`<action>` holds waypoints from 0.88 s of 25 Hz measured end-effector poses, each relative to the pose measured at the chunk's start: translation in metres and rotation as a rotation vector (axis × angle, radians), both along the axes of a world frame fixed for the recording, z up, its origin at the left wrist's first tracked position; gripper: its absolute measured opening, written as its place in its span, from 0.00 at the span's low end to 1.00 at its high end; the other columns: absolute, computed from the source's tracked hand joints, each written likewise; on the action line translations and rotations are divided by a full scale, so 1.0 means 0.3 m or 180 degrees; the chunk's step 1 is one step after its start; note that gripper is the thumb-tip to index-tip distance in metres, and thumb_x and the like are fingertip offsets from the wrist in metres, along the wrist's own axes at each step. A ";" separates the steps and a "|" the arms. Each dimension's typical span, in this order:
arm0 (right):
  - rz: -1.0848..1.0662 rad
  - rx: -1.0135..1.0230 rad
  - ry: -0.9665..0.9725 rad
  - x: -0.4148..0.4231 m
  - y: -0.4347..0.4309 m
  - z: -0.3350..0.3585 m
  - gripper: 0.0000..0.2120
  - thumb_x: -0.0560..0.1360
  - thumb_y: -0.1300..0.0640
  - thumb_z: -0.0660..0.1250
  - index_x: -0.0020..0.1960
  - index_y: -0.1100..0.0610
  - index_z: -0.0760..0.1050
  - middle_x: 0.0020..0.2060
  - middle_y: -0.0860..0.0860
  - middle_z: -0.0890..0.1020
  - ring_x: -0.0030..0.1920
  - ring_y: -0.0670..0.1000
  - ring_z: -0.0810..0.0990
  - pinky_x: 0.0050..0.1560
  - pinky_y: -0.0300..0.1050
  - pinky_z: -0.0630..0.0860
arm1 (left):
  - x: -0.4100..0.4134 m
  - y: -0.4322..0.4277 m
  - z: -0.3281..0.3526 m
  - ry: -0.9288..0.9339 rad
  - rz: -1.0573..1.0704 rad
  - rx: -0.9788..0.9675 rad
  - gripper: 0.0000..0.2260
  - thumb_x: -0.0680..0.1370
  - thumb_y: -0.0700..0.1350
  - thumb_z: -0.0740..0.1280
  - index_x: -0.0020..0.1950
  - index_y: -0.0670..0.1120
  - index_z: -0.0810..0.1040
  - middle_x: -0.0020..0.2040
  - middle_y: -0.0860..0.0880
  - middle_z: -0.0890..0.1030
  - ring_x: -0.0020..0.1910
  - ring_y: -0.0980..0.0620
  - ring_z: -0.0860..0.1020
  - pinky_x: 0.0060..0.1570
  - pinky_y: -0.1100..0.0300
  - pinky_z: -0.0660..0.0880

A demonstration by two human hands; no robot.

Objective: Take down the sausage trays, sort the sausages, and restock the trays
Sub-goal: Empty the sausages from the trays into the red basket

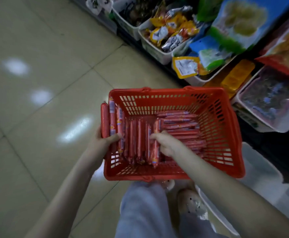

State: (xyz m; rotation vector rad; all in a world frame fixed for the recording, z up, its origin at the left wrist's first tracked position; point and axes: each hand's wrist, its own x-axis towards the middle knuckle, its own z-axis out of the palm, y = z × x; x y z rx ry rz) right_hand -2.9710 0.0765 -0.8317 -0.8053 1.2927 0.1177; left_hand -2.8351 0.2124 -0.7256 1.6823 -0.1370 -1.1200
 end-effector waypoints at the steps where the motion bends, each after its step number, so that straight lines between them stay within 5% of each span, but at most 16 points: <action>1: 0.0169 -0.0012 0.0055 0.028 0.025 -0.071 0.29 0.68 0.64 0.68 0.67 0.60 0.62 0.57 0.58 0.77 0.55 0.54 0.77 0.56 0.49 0.75 | 0.004 0.000 -0.035 -0.0009 0.0007 0.0054 0.18 0.73 0.30 0.68 0.57 0.47 0.75 0.43 0.49 0.84 0.38 0.52 0.83 0.33 0.60 0.79; 3: 0.0584 -0.0295 0.0142 0.052 0.060 -0.164 0.37 0.70 0.66 0.67 0.74 0.56 0.53 0.67 0.55 0.69 0.65 0.55 0.71 0.66 0.53 0.70 | 0.007 -0.010 -0.096 0.0043 0.0042 0.0129 0.18 0.72 0.30 0.68 0.58 0.48 0.74 0.44 0.48 0.84 0.39 0.51 0.83 0.36 0.58 0.80; 6: 0.1277 -0.1341 0.0418 0.046 0.069 -0.222 0.24 0.75 0.63 0.66 0.67 0.58 0.59 0.59 0.56 0.74 0.58 0.55 0.75 0.60 0.50 0.74 | -0.001 -0.049 -0.162 0.0107 0.0033 0.0144 0.20 0.72 0.32 0.70 0.61 0.47 0.73 0.43 0.46 0.83 0.38 0.49 0.83 0.35 0.56 0.79; 9: 0.1637 -0.1818 0.0244 0.032 0.055 -0.189 0.20 0.78 0.56 0.63 0.67 0.59 0.62 0.58 0.53 0.74 0.57 0.53 0.75 0.56 0.44 0.73 | -0.026 -0.088 -0.200 0.0306 -0.0068 0.0069 0.22 0.72 0.33 0.71 0.62 0.49 0.73 0.50 0.46 0.84 0.47 0.44 0.83 0.47 0.48 0.80; 15: 0.0451 -0.0551 -0.1154 -0.044 -0.008 0.039 0.16 0.80 0.51 0.60 0.63 0.58 0.74 0.52 0.47 0.81 0.50 0.47 0.81 0.49 0.40 0.77 | -0.101 -0.160 -0.236 0.0935 -0.0750 0.0055 0.22 0.74 0.34 0.69 0.65 0.50 0.74 0.54 0.42 0.82 0.53 0.42 0.81 0.54 0.46 0.78; 20: 0.0333 -0.0806 -0.0799 -0.137 -0.053 0.048 0.10 0.80 0.58 0.60 0.60 0.60 0.73 0.44 0.49 0.82 0.43 0.46 0.81 0.40 0.41 0.78 | -0.168 -0.210 -0.255 0.1406 -0.0897 0.0069 0.19 0.76 0.34 0.67 0.64 0.48 0.74 0.56 0.37 0.80 0.52 0.39 0.81 0.51 0.47 0.79; 22: 0.0338 -0.1339 -0.0438 -0.188 -0.101 0.034 0.14 0.80 0.57 0.61 0.65 0.58 0.71 0.48 0.50 0.80 0.43 0.46 0.80 0.40 0.38 0.75 | -0.175 -0.219 -0.264 0.1612 -0.0832 0.0061 0.18 0.76 0.34 0.66 0.64 0.48 0.72 0.54 0.38 0.82 0.52 0.42 0.82 0.50 0.50 0.80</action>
